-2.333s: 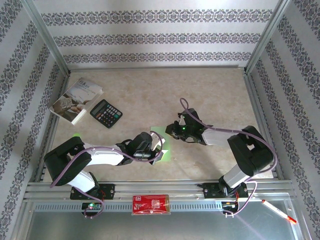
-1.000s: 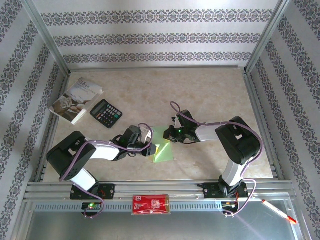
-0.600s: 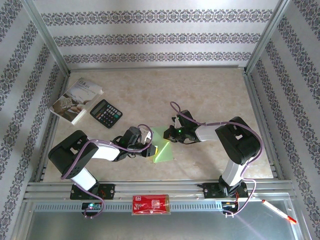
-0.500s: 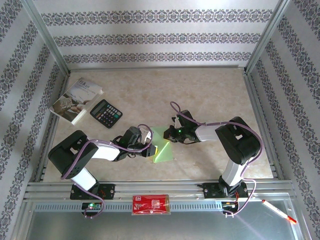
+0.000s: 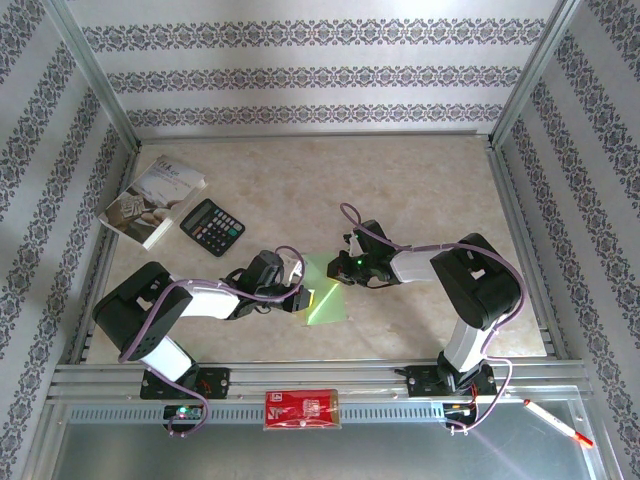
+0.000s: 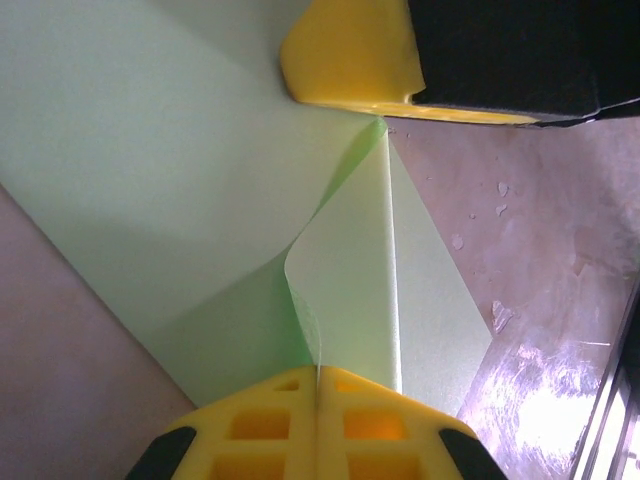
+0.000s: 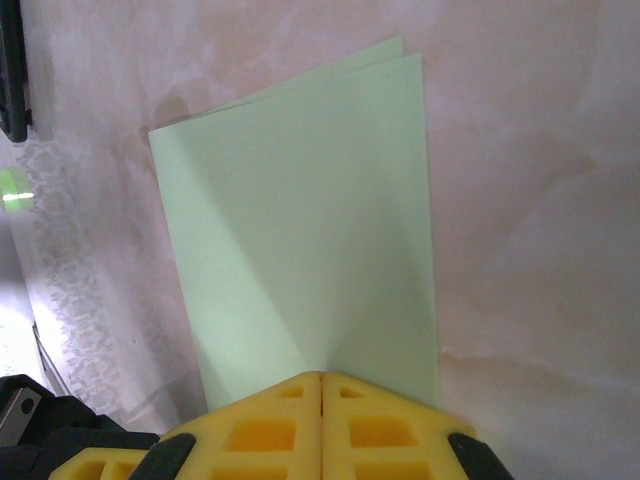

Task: Fold a paper plane with a square sheet of paper (pick it up from the middle)
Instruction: Fold the triangle a second time at the center of the table.

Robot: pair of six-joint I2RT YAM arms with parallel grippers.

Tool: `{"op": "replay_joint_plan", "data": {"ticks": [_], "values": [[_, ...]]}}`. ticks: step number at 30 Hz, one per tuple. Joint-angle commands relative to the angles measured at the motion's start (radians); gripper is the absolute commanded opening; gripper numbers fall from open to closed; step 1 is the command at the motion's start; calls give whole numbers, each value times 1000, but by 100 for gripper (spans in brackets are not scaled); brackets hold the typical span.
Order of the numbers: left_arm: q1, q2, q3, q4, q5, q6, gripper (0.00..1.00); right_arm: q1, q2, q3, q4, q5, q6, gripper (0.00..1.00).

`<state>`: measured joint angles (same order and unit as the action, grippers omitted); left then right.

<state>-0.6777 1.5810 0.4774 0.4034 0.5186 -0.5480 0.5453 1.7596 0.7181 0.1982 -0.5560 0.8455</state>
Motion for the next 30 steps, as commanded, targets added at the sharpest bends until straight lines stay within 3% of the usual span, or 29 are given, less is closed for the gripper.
{"op": "replay_joint_plan", "data": {"ticks": [1, 30], "values": [[13, -22, 25, -61, -15, 42, 0, -4, 26, -13, -34, 10, -2, 6], [15, -1, 64, -176, -34, 101, 0, -5, -32, 45, -48, -31, 10, 9]]}}
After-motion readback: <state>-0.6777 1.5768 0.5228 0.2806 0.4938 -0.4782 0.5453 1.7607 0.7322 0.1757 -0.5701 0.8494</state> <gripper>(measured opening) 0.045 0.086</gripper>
